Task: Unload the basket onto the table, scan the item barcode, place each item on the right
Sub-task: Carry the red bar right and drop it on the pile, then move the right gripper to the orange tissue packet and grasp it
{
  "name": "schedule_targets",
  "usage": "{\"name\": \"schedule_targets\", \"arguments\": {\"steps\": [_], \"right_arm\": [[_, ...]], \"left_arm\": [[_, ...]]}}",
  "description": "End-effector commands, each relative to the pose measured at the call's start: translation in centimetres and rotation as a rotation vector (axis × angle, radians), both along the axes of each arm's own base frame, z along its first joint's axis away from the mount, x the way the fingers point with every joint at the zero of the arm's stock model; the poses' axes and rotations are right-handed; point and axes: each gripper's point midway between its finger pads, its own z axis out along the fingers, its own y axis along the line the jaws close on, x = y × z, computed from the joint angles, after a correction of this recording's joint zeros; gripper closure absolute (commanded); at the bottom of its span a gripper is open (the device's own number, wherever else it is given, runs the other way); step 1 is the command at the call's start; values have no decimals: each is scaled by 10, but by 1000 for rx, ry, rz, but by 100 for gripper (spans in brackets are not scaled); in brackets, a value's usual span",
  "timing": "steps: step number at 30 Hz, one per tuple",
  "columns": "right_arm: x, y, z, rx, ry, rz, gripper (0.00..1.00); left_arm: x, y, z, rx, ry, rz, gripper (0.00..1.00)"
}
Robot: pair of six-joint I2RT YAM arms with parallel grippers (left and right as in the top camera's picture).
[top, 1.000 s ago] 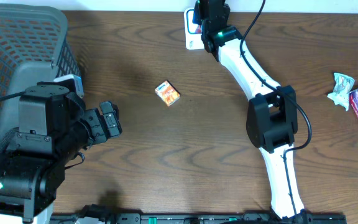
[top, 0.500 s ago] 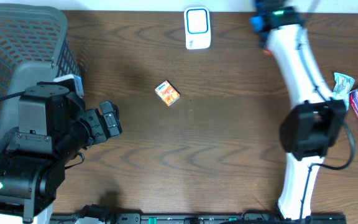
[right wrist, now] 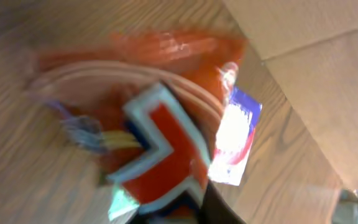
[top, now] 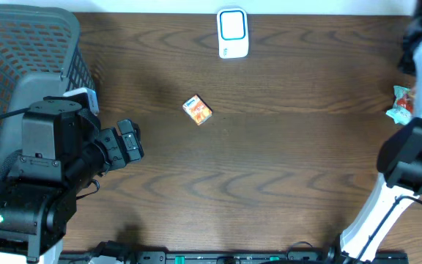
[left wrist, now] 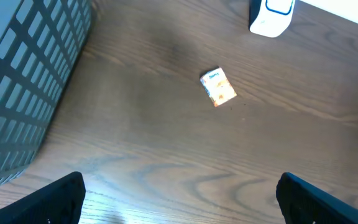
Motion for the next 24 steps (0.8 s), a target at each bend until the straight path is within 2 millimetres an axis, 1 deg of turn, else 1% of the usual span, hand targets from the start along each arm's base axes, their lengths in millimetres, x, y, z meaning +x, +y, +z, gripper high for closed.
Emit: {"name": "schedule_targets", "arguments": {"steps": [1, 3, 4, 5, 8, 11, 14, 15, 17, 18, 19, 21, 23, 24], "right_arm": [[2, -11, -7, 117, -86, -15, 74], [3, -13, -10, 158, -112, -14, 56], [3, -13, -11, 176, -122, -14, 48], [4, -13, -13, 195, -135, -21, 44], [8, -4, -17, 262, -158, -2, 42], [19, 18, -24, 388, -194, 53, 41], [31, 53, -30, 555, -232, 125, 40], [36, 73, -31, 639, -246, 162, 38], [42, 103, -31, 753, -260, 223, 36], [46, 134, -29, 852, -258, 298, 30], [47, 151, -27, 905, -252, 342, 27], [46, 187, -24, 994, -230, 411, 25], [43, 218, -22, 1058, -202, 451, 25], [40, 243, -21, 1099, -171, 484, 25]], "left_arm": [[0, 3, 0, 13, -1, 5, 2], [0, 3, 0, 13, -1, 5, 2], [0, 3, 0, 13, -1, 5, 2], [0, 3, 0, 13, -1, 5, 2], [0, 3, 0, 13, -1, 5, 2], [0, 3, 0, 13, -1, 5, 2], [0, 3, 0, 13, -1, 5, 2], [0, 3, 0, 13, -1, 5, 2], [0, 3, 0, 13, -1, 5, 2], [0, 3, 0, 13, -1, 5, 2], [0, 3, 0, 13, -1, 5, 2], [0, 3, 0, 13, -1, 5, 2], [0, 3, 0, 13, -1, 5, 2], [0, 3, 0, 13, -1, 5, 2]]}}
